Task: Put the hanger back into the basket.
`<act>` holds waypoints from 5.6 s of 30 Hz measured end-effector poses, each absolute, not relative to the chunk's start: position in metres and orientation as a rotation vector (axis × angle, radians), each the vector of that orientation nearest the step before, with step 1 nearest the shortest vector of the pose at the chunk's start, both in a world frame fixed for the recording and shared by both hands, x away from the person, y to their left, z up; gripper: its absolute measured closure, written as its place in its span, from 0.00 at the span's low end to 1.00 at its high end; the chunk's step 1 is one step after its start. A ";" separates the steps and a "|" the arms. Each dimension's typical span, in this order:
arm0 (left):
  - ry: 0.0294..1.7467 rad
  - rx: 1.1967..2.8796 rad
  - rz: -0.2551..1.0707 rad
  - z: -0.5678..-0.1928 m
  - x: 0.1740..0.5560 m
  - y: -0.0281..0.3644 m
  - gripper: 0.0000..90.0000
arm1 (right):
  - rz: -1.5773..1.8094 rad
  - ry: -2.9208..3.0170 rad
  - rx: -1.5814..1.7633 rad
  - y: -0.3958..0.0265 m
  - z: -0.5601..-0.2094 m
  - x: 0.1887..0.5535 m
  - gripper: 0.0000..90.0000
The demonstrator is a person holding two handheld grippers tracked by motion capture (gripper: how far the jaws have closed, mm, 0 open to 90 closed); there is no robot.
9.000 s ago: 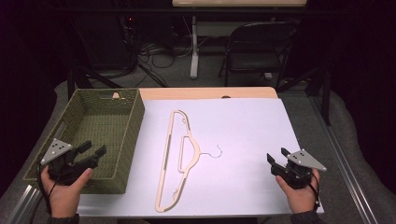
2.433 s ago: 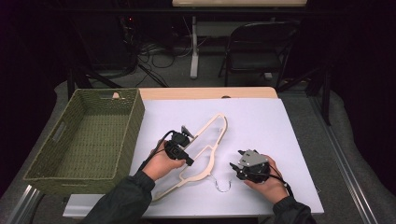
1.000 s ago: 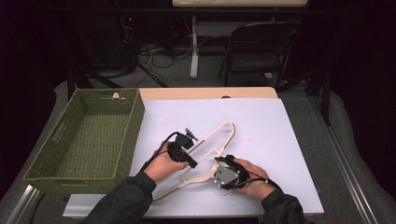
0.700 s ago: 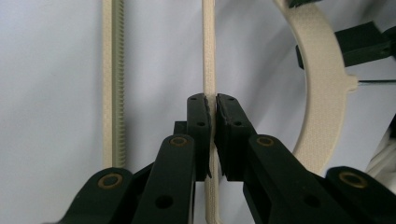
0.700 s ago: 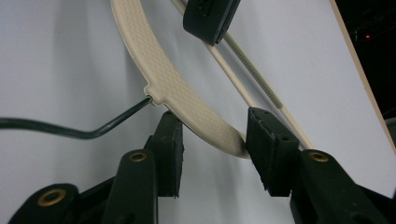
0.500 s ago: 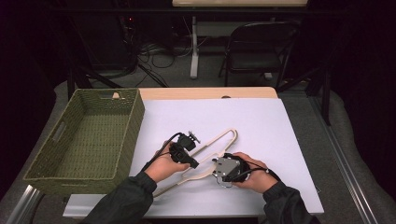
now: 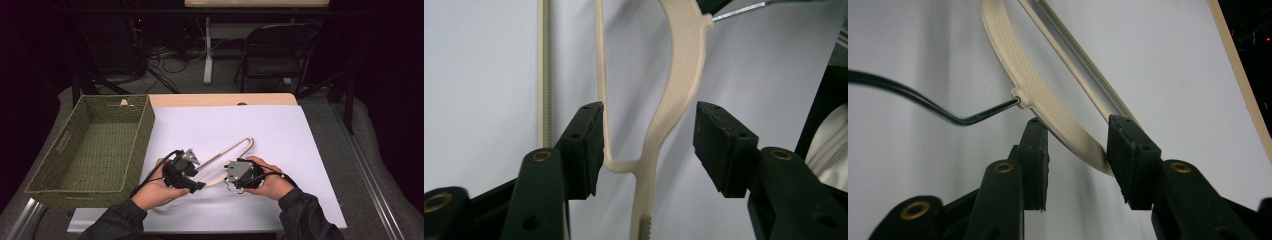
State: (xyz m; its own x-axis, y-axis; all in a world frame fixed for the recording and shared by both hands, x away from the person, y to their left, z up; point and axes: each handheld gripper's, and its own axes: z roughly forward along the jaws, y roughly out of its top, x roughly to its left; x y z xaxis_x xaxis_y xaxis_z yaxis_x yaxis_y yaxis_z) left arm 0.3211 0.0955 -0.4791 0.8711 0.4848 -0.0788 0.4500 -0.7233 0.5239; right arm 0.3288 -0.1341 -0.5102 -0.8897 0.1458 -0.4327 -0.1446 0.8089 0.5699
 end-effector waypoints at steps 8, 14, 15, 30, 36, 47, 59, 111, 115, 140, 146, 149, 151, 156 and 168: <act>0.624 2.523 0.158 -0.490 0.312 0.086 0.54 | 0.844 2.538 0.008 -0.131 -0.507 0.332 0.68; 0.646 2.557 0.218 -0.499 0.309 0.084 0.53 | 0.843 2.546 0.012 -0.131 -0.507 0.332 0.68; 0.654 2.559 0.228 -0.501 0.309 0.085 0.53 | 0.843 2.546 0.012 -0.131 -0.507 0.332 0.68; 0.681 2.582 0.324 -0.518 0.314 0.091 0.67 | 0.839 2.558 0.021 -0.131 -0.507 0.333 0.67; 0.702 2.578 0.330 -0.517 0.313 0.091 0.69 | 0.861 2.531 0.090 -0.135 -0.503 0.334 0.58; 0.785 2.550 0.259 -0.507 0.325 0.099 0.72 | 0.967 2.326 0.342 -0.195 -0.469 0.332 0.50; 0.974 2.485 0.287 -0.490 0.361 0.126 0.94 | 0.944 2.246 0.493 -0.235 -0.479 0.324 0.50; 1.035 2.151 0.437 -0.354 0.344 0.310 0.97 | 0.921 2.236 0.597 -0.249 -0.500 0.326 0.50; 1.070 2.138 0.448 -0.358 0.354 0.341 0.97 | 0.914 2.248 0.589 -0.247 -0.505 0.327 0.50; 1.093 2.158 0.460 -0.386 0.368 0.417 0.97 | 0.894 2.260 0.588 -0.244 -0.509 0.327 0.49; 1.116 2.152 0.471 -0.398 0.361 0.433 0.97 | 0.900 2.255 0.592 -0.245 -0.511 0.327 0.49; 1.128 2.150 0.467 -0.405 0.358 0.438 0.97 | 0.874 2.269 0.597 -0.245 -0.510 0.326 0.49; 1.123 2.144 0.475 -0.409 0.357 0.440 0.97 | 0.880 2.271 0.588 -0.244 -0.511 0.326 0.49; 1.126 2.169 0.452 -0.419 0.359 0.437 0.97 | 0.892 2.264 0.589 -0.241 -0.512 0.326 0.49; 1.166 2.205 0.406 -0.454 0.366 0.430 0.97 | 0.892 2.266 0.593 -0.243 -0.513 0.326 0.49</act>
State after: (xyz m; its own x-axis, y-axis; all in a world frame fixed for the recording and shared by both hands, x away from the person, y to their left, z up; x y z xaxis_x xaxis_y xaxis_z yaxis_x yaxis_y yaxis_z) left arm 0.3657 0.4299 -0.4542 0.5665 0.8240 -0.0115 0.6387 -0.4302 0.6379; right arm 0.3260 -0.2434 -0.5130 -0.7041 0.5970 -0.3845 0.1746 0.6703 0.7213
